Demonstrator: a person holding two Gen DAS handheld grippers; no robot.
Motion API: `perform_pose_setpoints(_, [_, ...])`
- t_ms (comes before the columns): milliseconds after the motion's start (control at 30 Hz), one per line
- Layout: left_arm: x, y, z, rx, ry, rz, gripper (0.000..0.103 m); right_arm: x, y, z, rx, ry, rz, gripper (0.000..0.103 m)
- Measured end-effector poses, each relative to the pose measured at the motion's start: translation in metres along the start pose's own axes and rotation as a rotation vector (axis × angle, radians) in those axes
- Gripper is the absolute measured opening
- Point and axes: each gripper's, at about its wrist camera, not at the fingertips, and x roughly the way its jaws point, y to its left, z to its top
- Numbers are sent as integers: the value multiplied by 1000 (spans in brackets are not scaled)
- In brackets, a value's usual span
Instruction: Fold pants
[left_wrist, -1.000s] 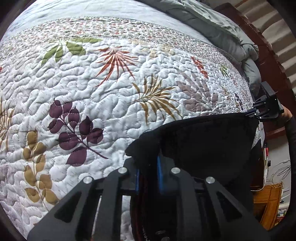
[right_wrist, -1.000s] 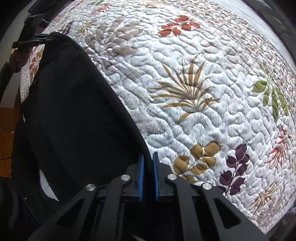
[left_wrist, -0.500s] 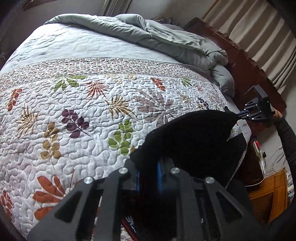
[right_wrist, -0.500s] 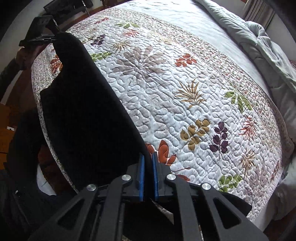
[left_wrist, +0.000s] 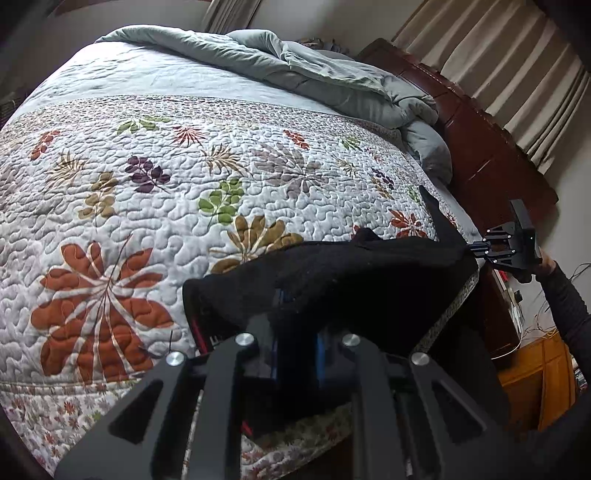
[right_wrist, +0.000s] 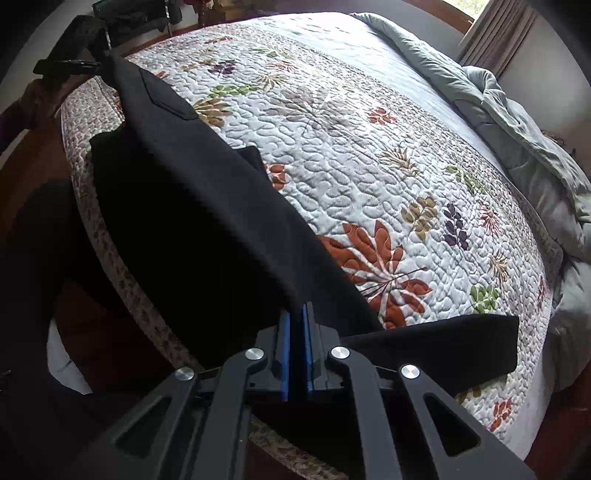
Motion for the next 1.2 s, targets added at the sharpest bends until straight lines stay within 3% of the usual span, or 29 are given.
perform_pose_setpoints(367, [32, -8, -79, 136, 152, 140, 15, 45, 67, -43, -27, 55, -70, 6])
perform_pose_setpoints(533, [31, -10, -92, 152, 154, 168, 17, 61, 78, -51, -44, 87, -78, 6])
perform_pose_setpoints(700, [11, -9, -100, 177, 191, 245, 22, 64, 86, -58, -57, 113, -66, 8])
perform_pose_setpoints(767, [-7, -8, -102, 160, 165, 255, 25, 65, 84, -59, -35, 124, -33, 12])
perform_pose_setpoints(833, [-26, -14, -100, 149, 116, 266, 32, 59, 80, -60, 1, 116, 14, 25])
perform_pose_setpoints(967, [-55, -44, -94, 171, -2, 275, 52, 29, 57, -59, 170, 30, 145, 26])
perform_pose_setpoints(1033, [-54, -56, -88, 166, -52, 272, 65, 19, 46, -56, 253, -12, 171, 26])
perform_pose_setpoints(1133, [-32, -71, -77, 145, -86, 172, 72, 27, 38, -52, 297, -11, 128, 26])
perform_pose_setpoints(1200, [-7, -75, -72, 126, -84, 153, 75, 42, 35, -52, 318, 16, 107, 26])
